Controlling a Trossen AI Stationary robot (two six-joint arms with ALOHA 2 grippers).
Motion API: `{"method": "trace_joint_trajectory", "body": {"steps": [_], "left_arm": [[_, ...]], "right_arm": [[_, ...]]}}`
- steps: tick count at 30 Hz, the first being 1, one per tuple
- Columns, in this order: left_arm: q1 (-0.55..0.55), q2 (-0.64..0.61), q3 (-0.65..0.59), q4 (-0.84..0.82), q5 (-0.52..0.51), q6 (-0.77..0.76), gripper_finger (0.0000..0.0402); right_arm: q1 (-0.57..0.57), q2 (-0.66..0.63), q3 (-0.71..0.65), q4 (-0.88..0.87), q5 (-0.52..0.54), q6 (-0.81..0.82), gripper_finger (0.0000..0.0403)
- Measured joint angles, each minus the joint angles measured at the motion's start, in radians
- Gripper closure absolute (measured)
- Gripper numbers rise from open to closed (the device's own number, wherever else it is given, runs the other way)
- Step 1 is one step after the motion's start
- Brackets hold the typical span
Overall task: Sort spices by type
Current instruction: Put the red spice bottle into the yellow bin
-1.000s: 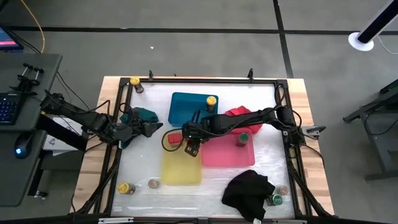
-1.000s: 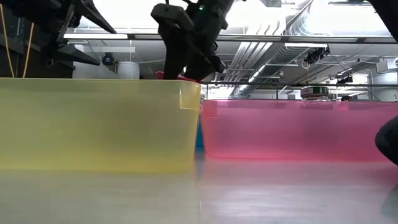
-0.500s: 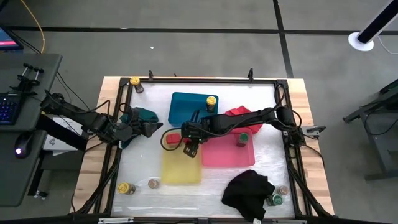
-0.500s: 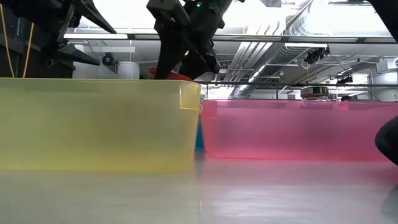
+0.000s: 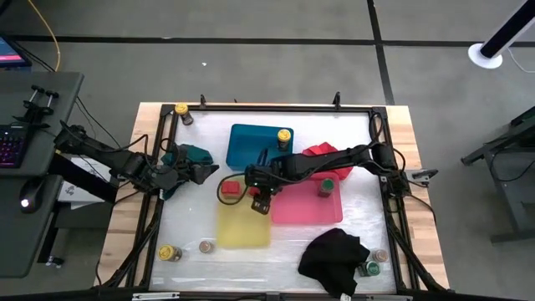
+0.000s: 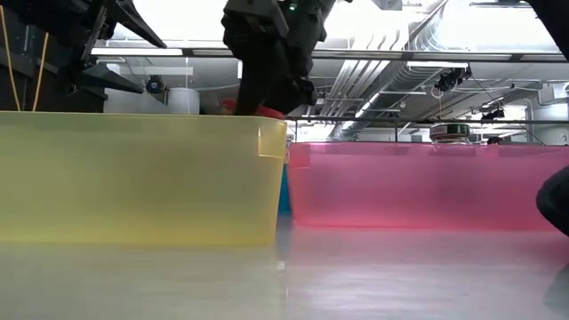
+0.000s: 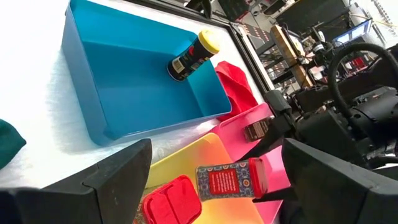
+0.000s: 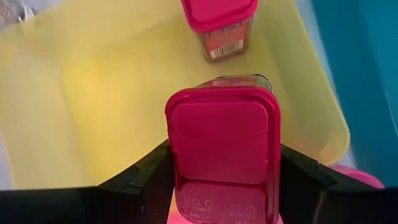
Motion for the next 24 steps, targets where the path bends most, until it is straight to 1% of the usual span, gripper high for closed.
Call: {"method": "trace_joint_trajectory", "body": {"steps": [5,12,14,17,21,22,24], "left_arm": [[0.000,0.000,0.000,0.000,0.000,0.000,0.0057],[0.000,0.000,0.000,0.000,-0.001,0.000,0.0057],[0.000,0.000,0.000,0.000,-0.002,0.000,0.0057],[0.000,0.000,0.000,0.000,-0.003,-0.007,0.0057],[0.000,0.000,0.000,0.000,-0.015,-0.010,0.0057],[0.000,0.000,0.000,0.001,-0.017,-0.015,0.0057],[0.000,0.000,0.000,0.001,-0.019,-0.019,0.0057]], "right_arm": [[-0.023,0.000,0.000,-0.002,-0.004,-0.048,0.0192],[-0.046,0.000,0.002,0.047,-0.042,-0.119,0.0192],[-0.049,0.000,0.002,0.048,-0.071,-0.135,0.0192],[-0.050,0.013,0.002,0.049,-0.117,-0.153,0.0192],[-0.048,0.049,0.002,0.053,-0.115,-0.167,0.0192],[-0.048,0.056,0.002,0.053,-0.112,-0.167,0.0190],[-0.048,0.069,0.002,0.053,-0.112,-0.165,0.0168]]}}
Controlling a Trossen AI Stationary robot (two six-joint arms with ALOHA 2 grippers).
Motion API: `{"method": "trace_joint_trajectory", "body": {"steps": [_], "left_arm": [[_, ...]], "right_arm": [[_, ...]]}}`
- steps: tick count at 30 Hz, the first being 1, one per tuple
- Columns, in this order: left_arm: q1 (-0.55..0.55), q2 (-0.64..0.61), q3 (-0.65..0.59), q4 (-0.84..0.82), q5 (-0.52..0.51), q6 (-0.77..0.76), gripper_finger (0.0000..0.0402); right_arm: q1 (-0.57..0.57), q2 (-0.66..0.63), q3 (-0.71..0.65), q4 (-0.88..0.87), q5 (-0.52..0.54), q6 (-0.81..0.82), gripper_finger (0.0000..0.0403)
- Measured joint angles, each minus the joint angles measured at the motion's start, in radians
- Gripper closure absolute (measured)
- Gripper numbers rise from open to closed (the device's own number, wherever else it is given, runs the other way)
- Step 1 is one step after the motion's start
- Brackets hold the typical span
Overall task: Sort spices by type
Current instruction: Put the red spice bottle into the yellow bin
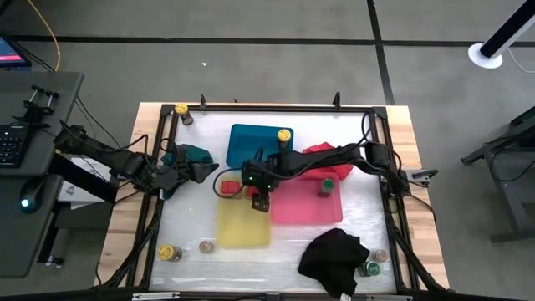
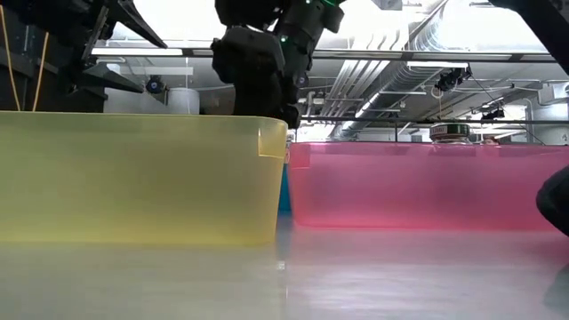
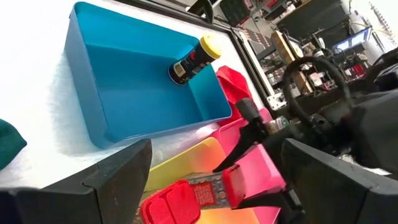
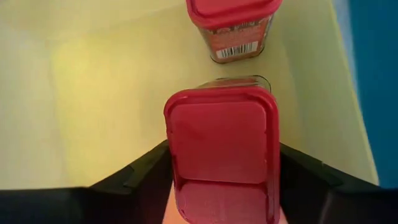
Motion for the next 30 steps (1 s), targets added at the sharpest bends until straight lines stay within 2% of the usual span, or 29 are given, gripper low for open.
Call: {"method": "trace_joint_trajectory", "body": {"steps": [4,14,25,27,30], "left_arm": [[0.000,0.000,0.000,0.000,0.000,-0.006,0.0057],[0.000,0.000,0.000,0.000,-0.009,-0.009,0.0057],[0.000,0.000,0.000,0.000,-0.023,-0.008,0.0057],[0.000,0.000,0.000,-0.001,-0.023,-0.008,0.0057],[0.000,0.000,0.000,-0.002,-0.023,-0.002,0.0057]], "right_arm": [[0.000,0.005,0.000,0.003,0.003,-0.014,0.0129],[-0.002,0.004,0.000,0.013,0.034,-0.108,0.0118],[-0.022,-0.008,0.084,0.002,0.082,-0.177,0.0118],[-0.017,-0.014,0.111,-0.047,0.081,-0.201,0.0127],[0.003,-0.021,0.132,-0.139,0.082,-0.238,0.0161]]}}
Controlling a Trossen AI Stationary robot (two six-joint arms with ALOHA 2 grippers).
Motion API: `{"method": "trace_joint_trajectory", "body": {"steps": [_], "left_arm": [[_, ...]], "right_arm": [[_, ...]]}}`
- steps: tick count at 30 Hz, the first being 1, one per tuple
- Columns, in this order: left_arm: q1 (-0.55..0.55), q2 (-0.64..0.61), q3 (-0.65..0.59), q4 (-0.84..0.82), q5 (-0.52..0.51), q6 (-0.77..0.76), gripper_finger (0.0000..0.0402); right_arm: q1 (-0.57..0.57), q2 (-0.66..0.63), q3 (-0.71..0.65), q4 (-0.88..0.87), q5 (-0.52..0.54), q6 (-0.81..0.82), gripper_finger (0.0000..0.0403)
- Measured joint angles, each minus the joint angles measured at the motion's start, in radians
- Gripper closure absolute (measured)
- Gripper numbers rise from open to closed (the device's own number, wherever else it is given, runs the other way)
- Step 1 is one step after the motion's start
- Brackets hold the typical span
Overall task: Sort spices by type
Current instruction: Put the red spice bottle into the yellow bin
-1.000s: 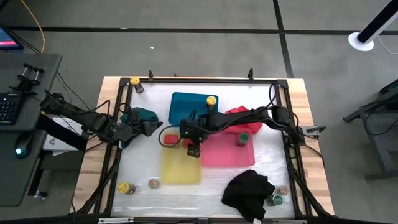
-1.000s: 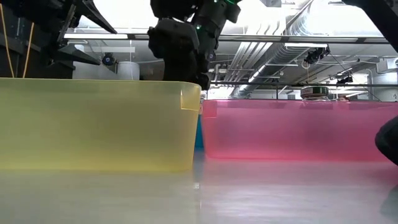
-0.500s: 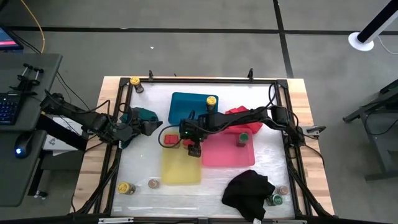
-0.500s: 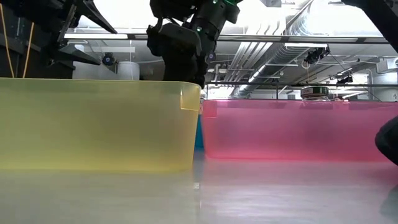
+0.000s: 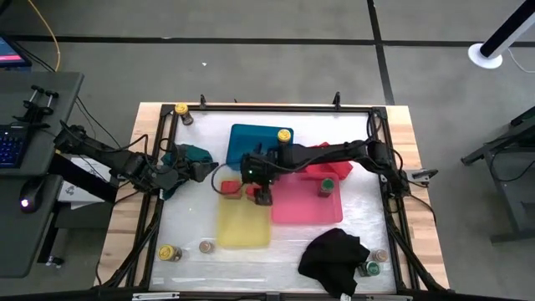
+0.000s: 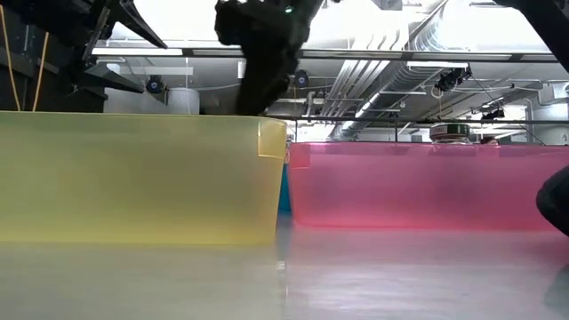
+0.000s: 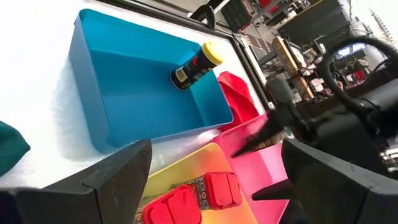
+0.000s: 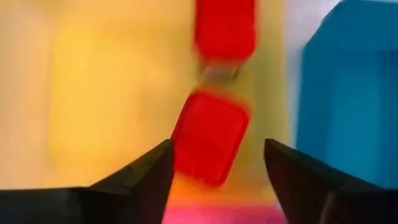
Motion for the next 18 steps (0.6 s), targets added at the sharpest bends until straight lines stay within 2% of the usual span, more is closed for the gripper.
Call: {"method": "trace_joint_trajectory", "body": {"steps": [3,7,8,13,18], "left_arm": [[0.000,0.000,0.000,0.001,0.000,0.002,0.0057],[0.000,0.000,0.000,0.001,0.006,-0.005,0.0057],[0.000,0.000,0.000,0.002,0.007,-0.005,0.0057],[0.000,0.000,0.000,0.001,0.008,-0.004,0.0057],[0.000,0.000,0.000,0.001,0.008,-0.004,0.0057]], "right_arm": [[0.035,0.000,0.000,-0.079,-0.001,-0.027,0.0229],[0.105,-0.002,-0.015,-0.104,0.001,-0.076,0.0364],[0.119,-0.002,-0.028,-0.105,0.000,-0.083,0.0382],[0.130,0.000,-0.093,-0.031,0.044,0.009,0.0392],[0.107,0.000,-0.099,0.036,0.092,0.090,0.0399]]}}
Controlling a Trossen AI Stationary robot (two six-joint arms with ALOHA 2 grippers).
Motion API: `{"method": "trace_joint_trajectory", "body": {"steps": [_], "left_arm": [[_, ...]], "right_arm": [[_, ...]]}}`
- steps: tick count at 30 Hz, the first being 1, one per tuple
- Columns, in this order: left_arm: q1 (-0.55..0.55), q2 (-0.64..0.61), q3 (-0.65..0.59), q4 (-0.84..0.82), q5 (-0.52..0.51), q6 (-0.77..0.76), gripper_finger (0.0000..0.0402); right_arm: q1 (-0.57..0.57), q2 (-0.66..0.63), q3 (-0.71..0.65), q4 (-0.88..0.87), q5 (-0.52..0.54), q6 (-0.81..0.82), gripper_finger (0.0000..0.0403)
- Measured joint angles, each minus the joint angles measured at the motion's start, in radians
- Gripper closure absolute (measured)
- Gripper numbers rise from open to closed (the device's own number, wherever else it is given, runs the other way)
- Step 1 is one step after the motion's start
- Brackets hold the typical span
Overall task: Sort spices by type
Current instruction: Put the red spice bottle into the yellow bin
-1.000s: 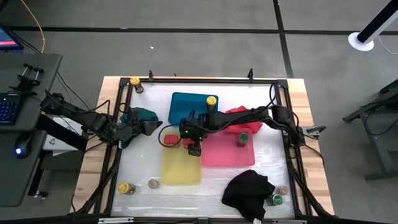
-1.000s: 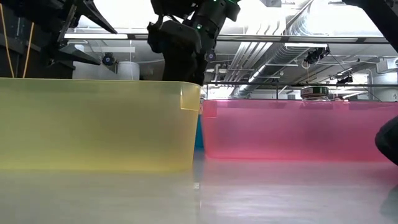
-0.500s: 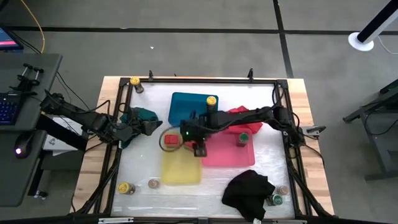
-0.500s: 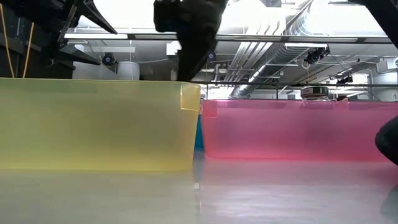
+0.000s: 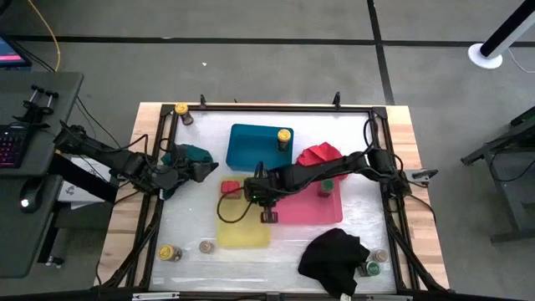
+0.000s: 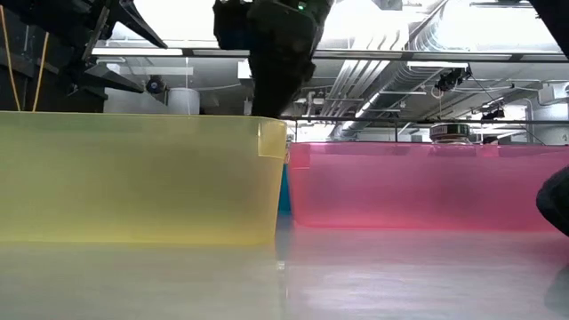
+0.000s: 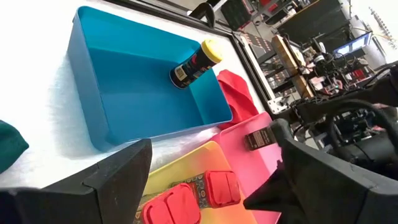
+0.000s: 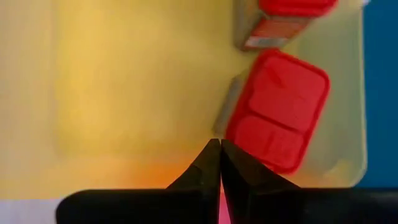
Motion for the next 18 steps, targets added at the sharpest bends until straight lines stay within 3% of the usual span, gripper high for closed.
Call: {"method": "trace_joint_trajectory", "body": {"steps": [11,18], "left_arm": [[0.000,0.000,0.000,0.000,0.000,0.007,0.0057],[0.000,0.000,0.000,0.000,0.000,0.008,0.0057]], "right_arm": [[-0.020,0.001,0.000,-0.074,-0.039,0.031,0.0402],[-0.040,0.010,0.000,-0.038,0.011,0.035,0.0402]]}}
